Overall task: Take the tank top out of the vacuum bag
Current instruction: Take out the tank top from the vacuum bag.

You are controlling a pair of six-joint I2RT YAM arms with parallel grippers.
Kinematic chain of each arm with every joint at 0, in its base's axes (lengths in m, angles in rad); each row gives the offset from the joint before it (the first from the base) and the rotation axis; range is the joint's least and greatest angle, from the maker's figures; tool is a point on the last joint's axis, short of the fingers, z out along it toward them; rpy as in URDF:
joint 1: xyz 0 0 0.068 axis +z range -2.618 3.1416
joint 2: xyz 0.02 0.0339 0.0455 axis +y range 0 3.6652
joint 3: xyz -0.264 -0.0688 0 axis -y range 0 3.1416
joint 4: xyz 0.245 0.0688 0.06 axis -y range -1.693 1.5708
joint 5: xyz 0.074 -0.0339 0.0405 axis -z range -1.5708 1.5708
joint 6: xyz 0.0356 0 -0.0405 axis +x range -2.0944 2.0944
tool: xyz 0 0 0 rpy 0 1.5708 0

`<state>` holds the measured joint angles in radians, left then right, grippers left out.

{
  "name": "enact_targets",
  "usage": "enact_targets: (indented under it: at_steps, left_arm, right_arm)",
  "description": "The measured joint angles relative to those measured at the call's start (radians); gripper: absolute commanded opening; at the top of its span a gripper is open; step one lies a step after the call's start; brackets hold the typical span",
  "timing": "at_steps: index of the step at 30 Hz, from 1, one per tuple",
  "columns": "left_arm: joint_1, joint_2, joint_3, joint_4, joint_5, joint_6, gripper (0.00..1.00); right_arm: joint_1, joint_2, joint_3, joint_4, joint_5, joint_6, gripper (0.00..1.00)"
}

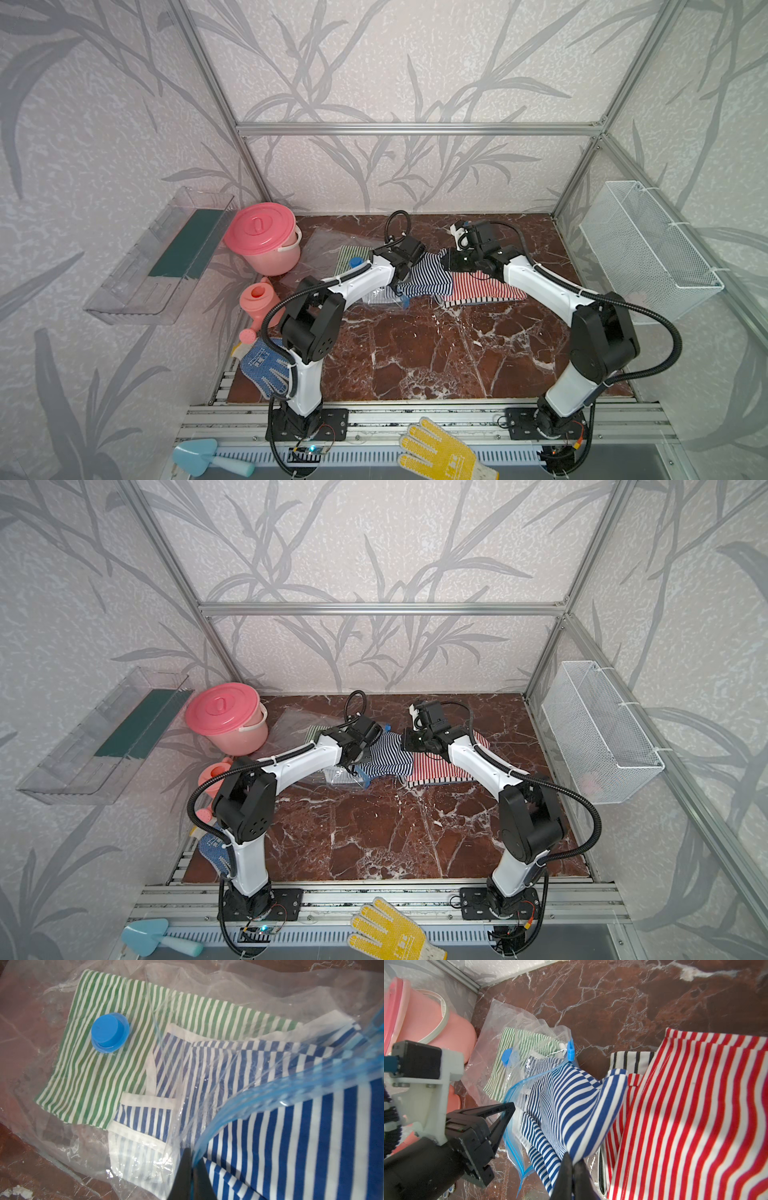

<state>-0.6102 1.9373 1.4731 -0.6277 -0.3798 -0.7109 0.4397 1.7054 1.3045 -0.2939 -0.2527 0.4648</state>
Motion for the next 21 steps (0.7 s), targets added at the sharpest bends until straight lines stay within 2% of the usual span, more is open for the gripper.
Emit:
enact_targets:
  at_steps: [21]
  left_arm:
    - [0.001, 0.0, -0.026, 0.022, 0.006, 0.003, 0.0]
  right_arm:
    - [-0.083, -0.019, 0.0, -0.026, -0.002, -0.014, 0.0]
